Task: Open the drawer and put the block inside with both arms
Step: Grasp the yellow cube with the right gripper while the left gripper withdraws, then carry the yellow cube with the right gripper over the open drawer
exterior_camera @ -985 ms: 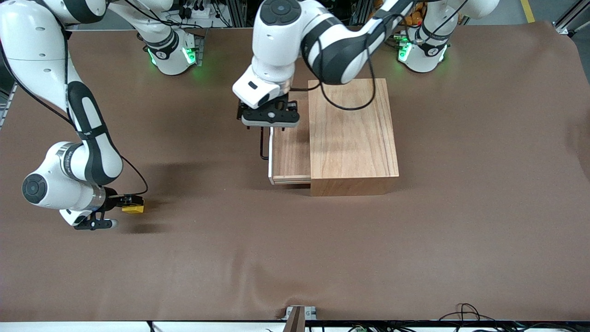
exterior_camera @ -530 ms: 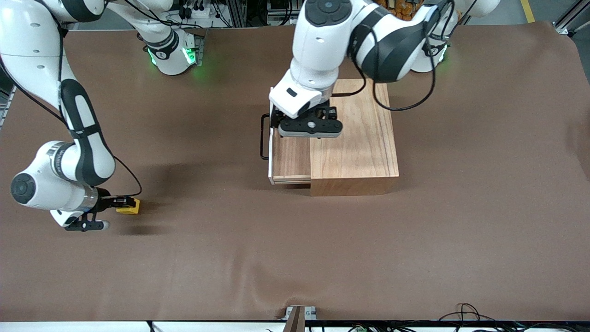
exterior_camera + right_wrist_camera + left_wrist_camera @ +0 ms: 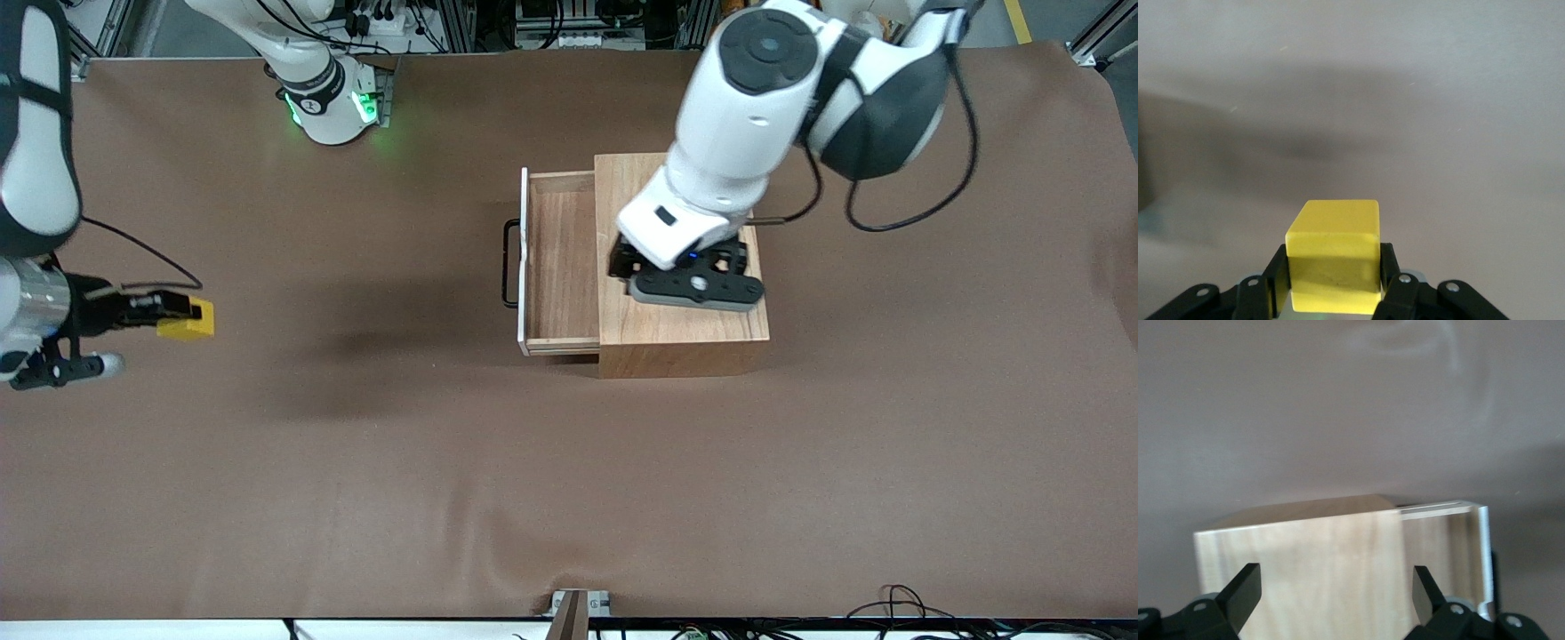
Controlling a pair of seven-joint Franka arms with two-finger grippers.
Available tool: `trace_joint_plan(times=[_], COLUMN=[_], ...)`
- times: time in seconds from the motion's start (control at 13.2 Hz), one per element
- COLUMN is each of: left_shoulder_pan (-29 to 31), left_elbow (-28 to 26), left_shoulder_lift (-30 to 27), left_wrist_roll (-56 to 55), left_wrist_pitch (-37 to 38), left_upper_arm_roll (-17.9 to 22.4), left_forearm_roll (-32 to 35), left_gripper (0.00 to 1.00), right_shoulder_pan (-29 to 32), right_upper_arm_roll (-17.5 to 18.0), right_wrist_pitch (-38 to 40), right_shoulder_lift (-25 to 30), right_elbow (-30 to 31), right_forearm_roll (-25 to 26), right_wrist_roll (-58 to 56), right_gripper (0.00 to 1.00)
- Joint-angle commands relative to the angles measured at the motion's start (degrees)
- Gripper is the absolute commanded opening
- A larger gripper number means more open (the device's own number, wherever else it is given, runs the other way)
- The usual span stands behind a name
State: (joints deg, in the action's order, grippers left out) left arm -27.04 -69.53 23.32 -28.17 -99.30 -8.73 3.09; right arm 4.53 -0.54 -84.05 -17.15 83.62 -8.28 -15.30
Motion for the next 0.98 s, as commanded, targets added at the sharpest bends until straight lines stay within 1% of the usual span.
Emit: trace_joint_plan(times=[0.0, 0.08, 0.23, 0.45, 0.61, 0.76, 0.91], left_shoulder_pan=[4.35, 6.80, 10.76, 15.95, 19.20, 24.46, 25.72], left_elbow=[-1.57, -1.66, -1.66, -1.75, -2.36, -2.54, -4.20], left_shoulder_lift=[-2.58, -3.10, -3.46, -4.78, -5.83, -6.62, -8.55], left_wrist_roll=[8.19, 11.44, 18.74, 23.42, 23.78, 24.57, 24.66], left_wrist_pitch=[3.14, 4.20, 5.61, 9.90, 11.41, 14.12, 16.59], left_upper_arm_roll=[-0.50, -0.41, -0.41, -0.41, -0.75, -4.43, -4.80], left_forearm_roll=[-2.46, -3.78, -6.59, -7.39, -7.22, -7.04, -6.52], left_gripper=[1.00, 1.00, 1.00, 1.00, 1.00, 1.00, 1.00], right_shoulder_pan=[-3.37, -5.12, -9.43, -18.56, -25.67, -32.70, -38.42], right_upper_arm_roll=[0.10, 0.02, 0.02, 0.02, -0.16, -0.25, -0.25], right_wrist_pitch=[5.98, 6.00, 5.74, 3.99, 0.57, -4.61, -10.58], right_shoulder_lift=[-1.57, -0.61, -0.34, -0.34, -0.34, -0.78, -0.96], right_elbow=[-5.22, -5.22, -5.22, -5.22, -5.05, -3.73, -0.84], right_forearm_roll=[-2.86, -4.45, -5.17, -5.25, -5.25, -5.08, -4.55], right_wrist_roll=[-0.08, -0.08, 1.40, 10.08, 19.21, 27.74, 36.79], right_gripper=[0.10, 0.11, 0.11, 0.13, 0.15, 0.15, 0.15])
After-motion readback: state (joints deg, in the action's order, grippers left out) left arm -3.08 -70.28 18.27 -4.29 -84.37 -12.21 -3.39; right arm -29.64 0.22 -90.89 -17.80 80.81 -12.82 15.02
